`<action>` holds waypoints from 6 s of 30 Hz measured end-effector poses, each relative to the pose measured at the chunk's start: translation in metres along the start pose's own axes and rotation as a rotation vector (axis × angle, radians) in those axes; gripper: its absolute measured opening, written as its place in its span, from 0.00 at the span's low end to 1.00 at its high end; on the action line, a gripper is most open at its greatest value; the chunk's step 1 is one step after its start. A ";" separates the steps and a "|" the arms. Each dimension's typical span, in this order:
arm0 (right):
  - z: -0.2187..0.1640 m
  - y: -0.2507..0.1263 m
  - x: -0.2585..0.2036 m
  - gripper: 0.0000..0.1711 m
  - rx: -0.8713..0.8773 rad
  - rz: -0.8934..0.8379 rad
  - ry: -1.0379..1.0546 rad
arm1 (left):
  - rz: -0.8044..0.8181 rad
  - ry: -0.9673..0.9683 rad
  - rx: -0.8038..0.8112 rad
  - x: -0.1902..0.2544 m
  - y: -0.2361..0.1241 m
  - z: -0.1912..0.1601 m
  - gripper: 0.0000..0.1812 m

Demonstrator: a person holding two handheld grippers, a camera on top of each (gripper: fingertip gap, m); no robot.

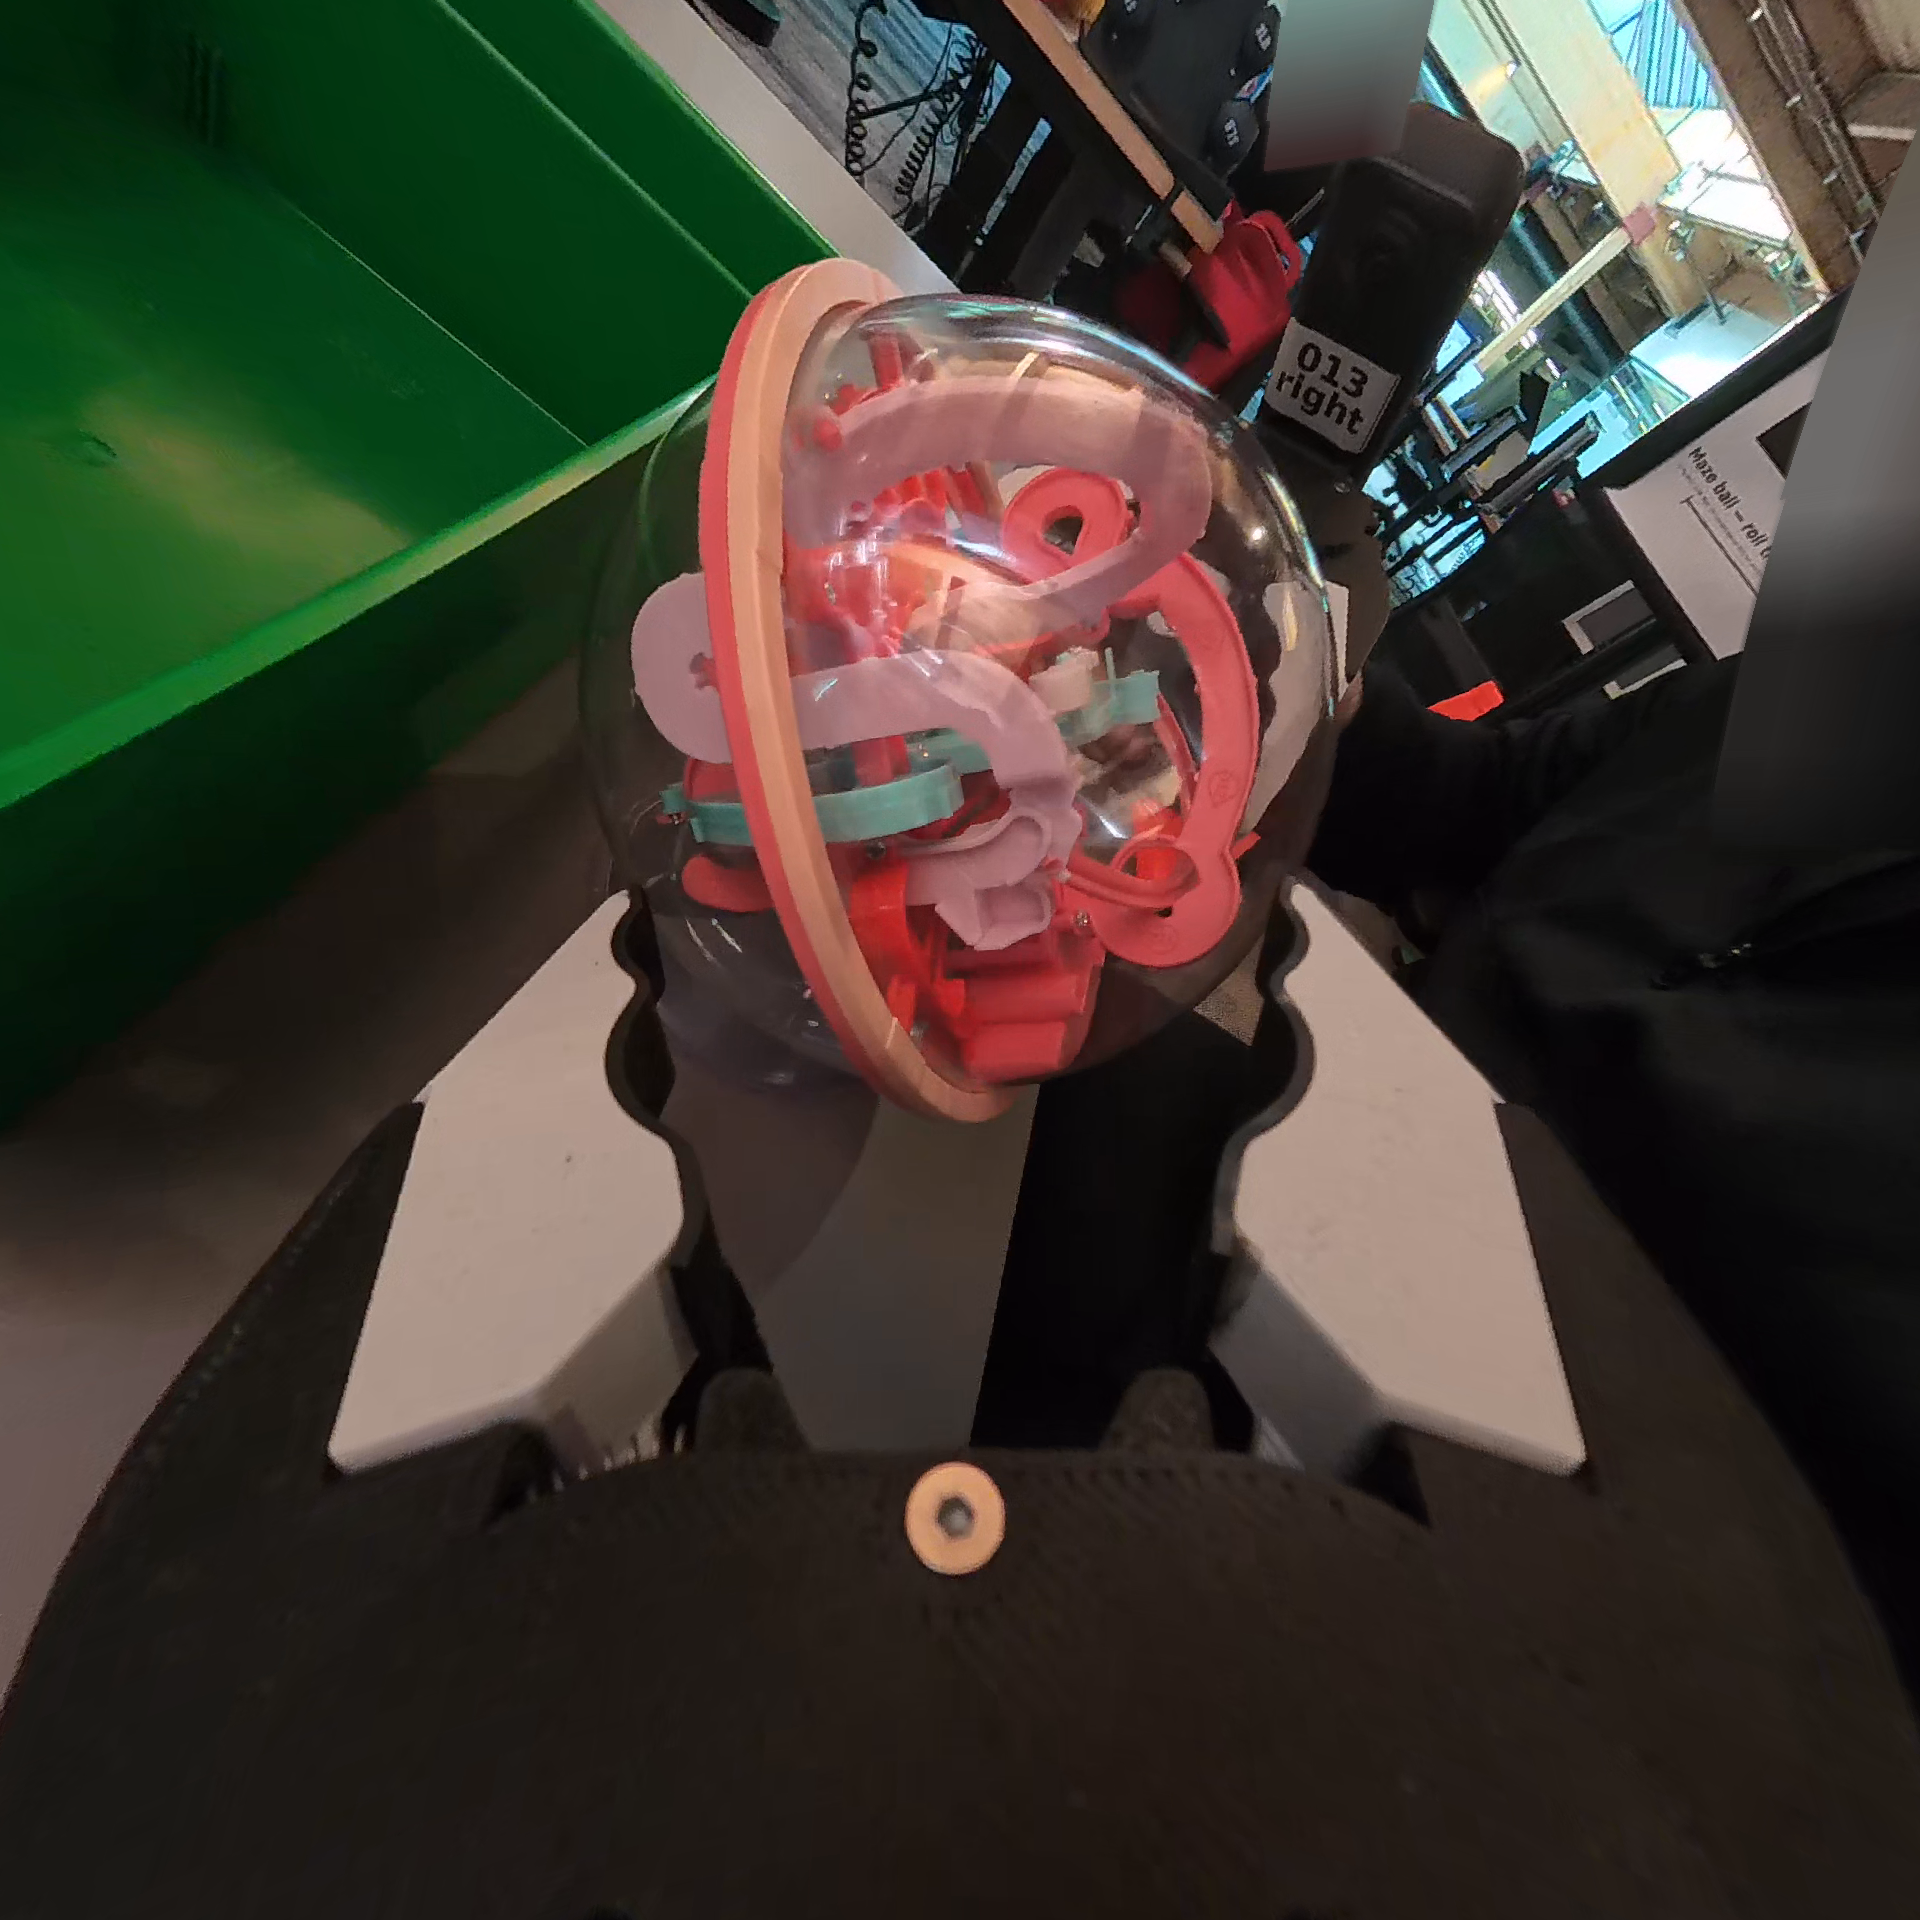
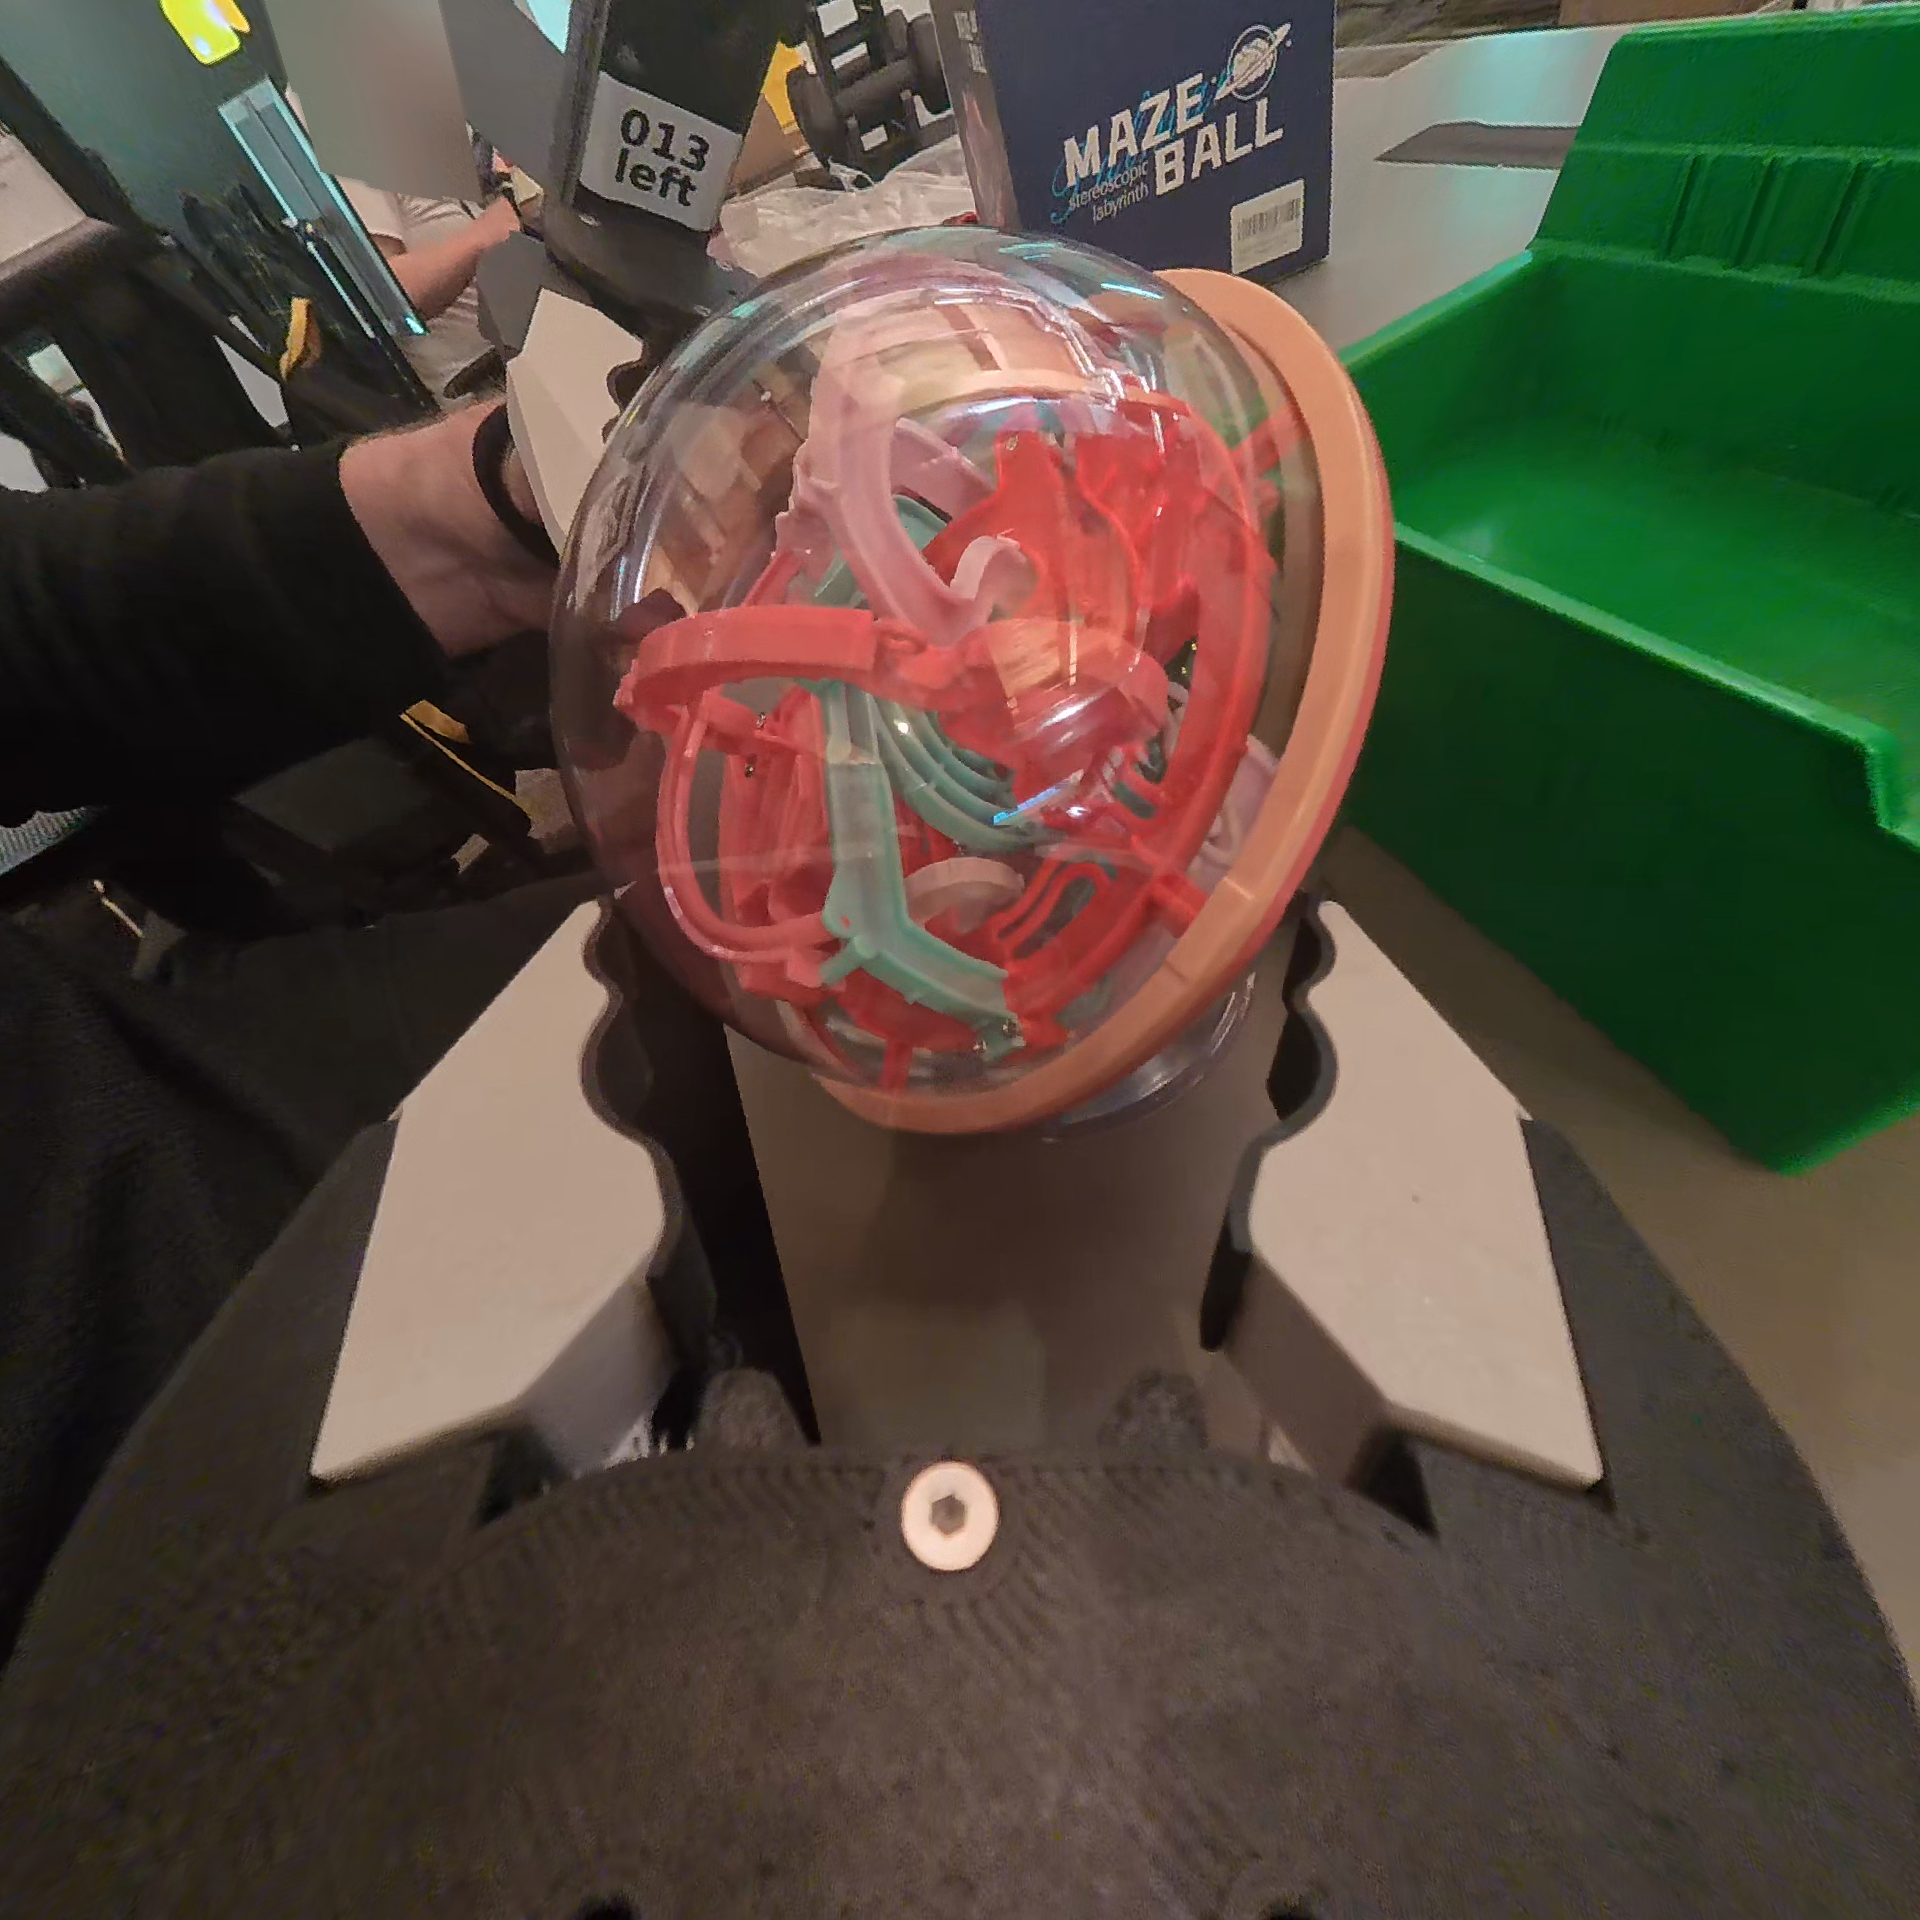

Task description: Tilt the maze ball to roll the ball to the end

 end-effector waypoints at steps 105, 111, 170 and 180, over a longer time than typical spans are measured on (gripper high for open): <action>0.160 -0.041 -0.095 0.78 0.792 0.340 -0.310 | 0.624 0.943 0.148 0.288 -0.083 0.208 0.65; 0.169 -0.050 -0.098 0.78 0.838 0.347 -0.443 | 0.682 1.067 0.151 0.315 -0.080 0.209 0.65; 0.104 0.015 -0.028 0.74 0.306 -0.014 -0.254 | -0.045 -0.273 0.212 0.044 -0.013 0.015 0.75; 0.074 0.016 -0.006 0.73 0.276 0.028 -0.197 | -0.027 -0.261 0.017 0.028 0.015 -0.008 0.75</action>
Point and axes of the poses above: each gripper's, where its closed fingertips meet, y out along the fingers, z out of its top, x = y × z across the jaws, the point moved 9 cm from there along -y, back along the fingers, and after that the axes turned 14 degrees about z, right-handed, at the moved point
